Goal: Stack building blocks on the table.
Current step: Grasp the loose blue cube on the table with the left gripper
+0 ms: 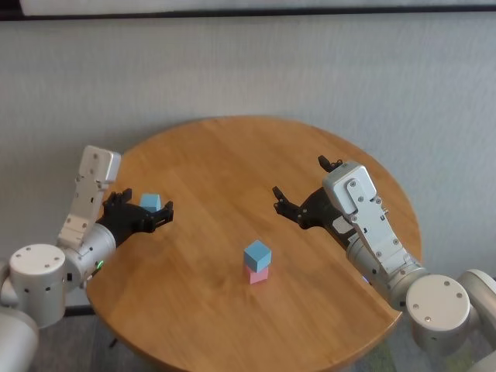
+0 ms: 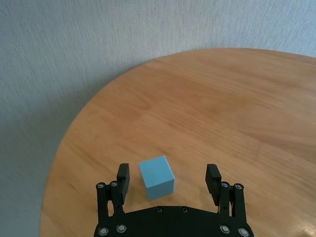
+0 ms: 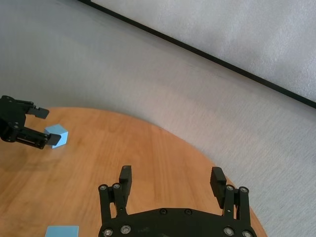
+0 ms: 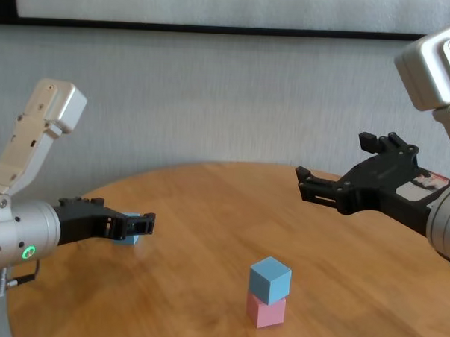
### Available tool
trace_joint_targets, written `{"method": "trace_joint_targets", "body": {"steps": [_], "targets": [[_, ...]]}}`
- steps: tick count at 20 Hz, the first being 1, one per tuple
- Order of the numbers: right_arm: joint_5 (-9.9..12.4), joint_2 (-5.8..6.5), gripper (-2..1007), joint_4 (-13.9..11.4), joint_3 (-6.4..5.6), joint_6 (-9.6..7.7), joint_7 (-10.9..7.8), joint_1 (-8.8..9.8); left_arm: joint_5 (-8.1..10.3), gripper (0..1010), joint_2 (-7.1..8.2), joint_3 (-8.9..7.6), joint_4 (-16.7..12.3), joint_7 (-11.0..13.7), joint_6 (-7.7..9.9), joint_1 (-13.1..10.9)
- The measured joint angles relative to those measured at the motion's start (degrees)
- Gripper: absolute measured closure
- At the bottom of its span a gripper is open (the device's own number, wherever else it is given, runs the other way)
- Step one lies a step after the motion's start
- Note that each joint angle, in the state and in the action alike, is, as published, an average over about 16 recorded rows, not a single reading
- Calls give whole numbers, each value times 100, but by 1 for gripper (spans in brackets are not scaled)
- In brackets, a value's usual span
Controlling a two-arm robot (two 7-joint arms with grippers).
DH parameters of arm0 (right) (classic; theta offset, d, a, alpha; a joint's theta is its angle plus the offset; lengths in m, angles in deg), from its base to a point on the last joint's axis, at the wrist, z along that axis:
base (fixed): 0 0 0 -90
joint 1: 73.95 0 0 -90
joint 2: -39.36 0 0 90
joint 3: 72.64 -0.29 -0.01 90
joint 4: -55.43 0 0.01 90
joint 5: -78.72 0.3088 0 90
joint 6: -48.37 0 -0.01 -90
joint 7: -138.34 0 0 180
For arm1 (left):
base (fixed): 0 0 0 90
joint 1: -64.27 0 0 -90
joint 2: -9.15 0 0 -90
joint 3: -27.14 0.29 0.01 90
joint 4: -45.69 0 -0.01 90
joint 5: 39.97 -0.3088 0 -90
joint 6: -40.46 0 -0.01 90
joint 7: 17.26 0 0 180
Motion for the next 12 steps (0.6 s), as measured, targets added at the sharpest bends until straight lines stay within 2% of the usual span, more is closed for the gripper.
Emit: {"method": "trace_joint_targets", "body": {"steps": [12], "targets": [[0, 0, 0, 0, 0, 0, 0, 0, -34, 10, -102, -123, 392, 199, -160, 145]]}}
